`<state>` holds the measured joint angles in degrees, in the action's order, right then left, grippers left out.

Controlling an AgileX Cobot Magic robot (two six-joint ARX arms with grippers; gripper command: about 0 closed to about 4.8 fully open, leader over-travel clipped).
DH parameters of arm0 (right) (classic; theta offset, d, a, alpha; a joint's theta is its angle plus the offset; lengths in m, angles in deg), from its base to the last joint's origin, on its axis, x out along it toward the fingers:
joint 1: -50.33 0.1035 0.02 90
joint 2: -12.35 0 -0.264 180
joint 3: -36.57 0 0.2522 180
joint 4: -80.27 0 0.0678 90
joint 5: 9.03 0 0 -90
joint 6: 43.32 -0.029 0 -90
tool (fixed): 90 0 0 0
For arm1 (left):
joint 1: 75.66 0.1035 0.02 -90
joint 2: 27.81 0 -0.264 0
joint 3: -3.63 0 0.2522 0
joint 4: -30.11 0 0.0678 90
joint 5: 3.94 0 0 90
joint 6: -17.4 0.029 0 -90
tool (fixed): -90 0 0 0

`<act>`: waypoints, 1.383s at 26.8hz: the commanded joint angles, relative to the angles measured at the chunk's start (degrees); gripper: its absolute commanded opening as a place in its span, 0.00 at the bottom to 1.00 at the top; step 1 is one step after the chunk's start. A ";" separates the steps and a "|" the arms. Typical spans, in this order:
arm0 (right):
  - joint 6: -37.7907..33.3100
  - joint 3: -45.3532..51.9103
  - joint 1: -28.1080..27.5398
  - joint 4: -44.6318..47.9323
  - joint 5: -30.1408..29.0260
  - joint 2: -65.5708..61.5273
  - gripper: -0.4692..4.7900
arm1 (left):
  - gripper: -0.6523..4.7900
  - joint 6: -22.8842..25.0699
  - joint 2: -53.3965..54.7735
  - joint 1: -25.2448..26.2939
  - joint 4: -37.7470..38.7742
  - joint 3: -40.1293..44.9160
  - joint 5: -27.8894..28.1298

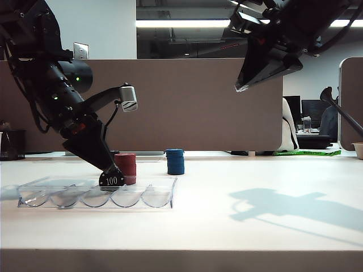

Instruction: Pick up the chip in the box and place it on the pile of chips with the same color.

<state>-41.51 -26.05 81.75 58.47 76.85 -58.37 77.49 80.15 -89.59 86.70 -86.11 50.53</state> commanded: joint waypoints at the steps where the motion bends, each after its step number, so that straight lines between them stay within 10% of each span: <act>1: 0.15 -0.13 0.00 0.52 -0.04 0.17 0.08 | 0.26 -0.59 -0.35 0.02 0.15 -0.26 -0.26; 37: 0.13 -0.11 0.00 0.37 -0.04 0.17 0.08 | 0.14 -0.76 -1.09 0.04 1.70 -0.28 -0.28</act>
<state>-41.51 -26.05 81.75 58.47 76.85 -58.37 76.82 79.36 -89.59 88.21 -86.22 50.53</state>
